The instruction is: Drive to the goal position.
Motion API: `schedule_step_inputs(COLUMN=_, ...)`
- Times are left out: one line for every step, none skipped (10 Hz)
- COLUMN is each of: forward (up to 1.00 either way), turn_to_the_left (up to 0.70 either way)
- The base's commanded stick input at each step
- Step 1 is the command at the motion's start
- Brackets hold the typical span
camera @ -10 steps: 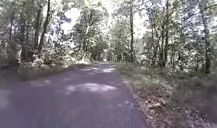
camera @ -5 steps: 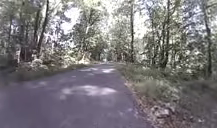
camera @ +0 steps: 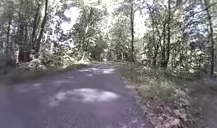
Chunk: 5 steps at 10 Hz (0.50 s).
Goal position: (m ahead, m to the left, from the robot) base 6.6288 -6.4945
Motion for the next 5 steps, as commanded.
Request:
schedule_step_inputs(forward=0.45, turn_to_the_left=0.00)
schedule_step_inputs(forward=0.45, turn_to_the_left=0.00)
schedule_step_inputs(forward=0.45, turn_to_the_left=0.00)
schedule_step_inputs(forward=0.45, turn_to_the_left=0.00)
schedule_step_inputs(forward=0.45, turn_to_the_left=0.00)
